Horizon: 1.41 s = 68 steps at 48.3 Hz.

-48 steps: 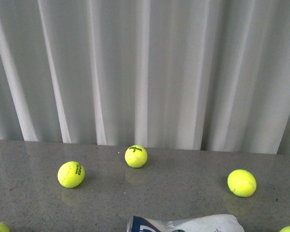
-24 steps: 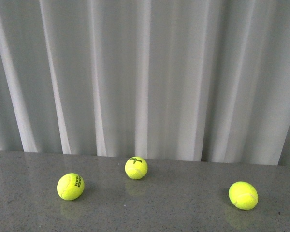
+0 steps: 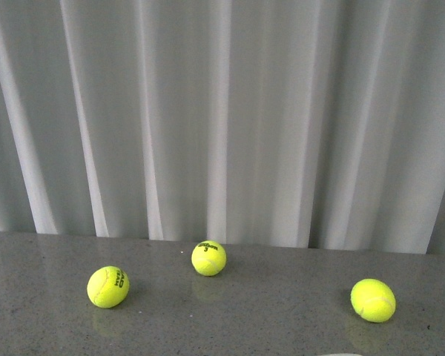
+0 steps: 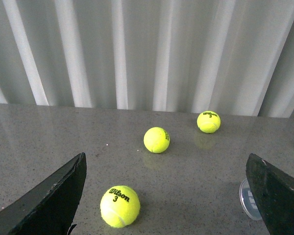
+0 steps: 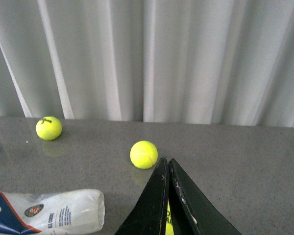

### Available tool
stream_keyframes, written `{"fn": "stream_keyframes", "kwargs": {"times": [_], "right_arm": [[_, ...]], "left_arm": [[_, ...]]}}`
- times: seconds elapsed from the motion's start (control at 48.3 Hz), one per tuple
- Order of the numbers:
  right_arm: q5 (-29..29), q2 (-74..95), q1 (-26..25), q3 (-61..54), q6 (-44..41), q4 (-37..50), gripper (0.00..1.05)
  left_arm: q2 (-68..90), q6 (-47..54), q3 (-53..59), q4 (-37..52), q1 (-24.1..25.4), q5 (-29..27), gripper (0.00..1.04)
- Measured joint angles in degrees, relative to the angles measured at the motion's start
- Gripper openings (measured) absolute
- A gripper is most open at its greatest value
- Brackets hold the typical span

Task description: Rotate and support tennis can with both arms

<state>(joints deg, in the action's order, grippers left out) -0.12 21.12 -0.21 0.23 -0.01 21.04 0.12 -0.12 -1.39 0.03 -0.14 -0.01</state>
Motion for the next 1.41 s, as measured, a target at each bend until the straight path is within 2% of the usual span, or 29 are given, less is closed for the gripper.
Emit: {"fn": "stream_keyframes", "kwargs": {"times": [0.621, 0.724, 1.097, 1.221, 1.407], "right_arm": [[0.0, -11.5, 0.0, 0.0, 0.0, -11.3, 0.03], [0.0, -19.1, 0.0, 0.0, 0.0, -20.5, 0.03], [0.0, -20.8, 0.0, 0.0, 0.0, -21.0, 0.03], [0.0, -20.8, 0.0, 0.0, 0.0, -21.0, 0.20], [0.0, -20.8, 0.0, 0.0, 0.0, -21.0, 0.52]], "left_arm": [[0.0, 0.0, 0.0, 0.0, 0.0, 0.0, 0.98], [0.0, 0.0, 0.0, 0.0, 0.0, 0.0, 0.98], [0.0, 0.0, 0.0, 0.0, 0.0, 0.0, 0.98], [0.0, 0.0, 0.0, 0.0, 0.0, 0.0, 0.98], [0.0, 0.0, 0.0, 0.0, 0.0, 0.0, 0.98]]}}
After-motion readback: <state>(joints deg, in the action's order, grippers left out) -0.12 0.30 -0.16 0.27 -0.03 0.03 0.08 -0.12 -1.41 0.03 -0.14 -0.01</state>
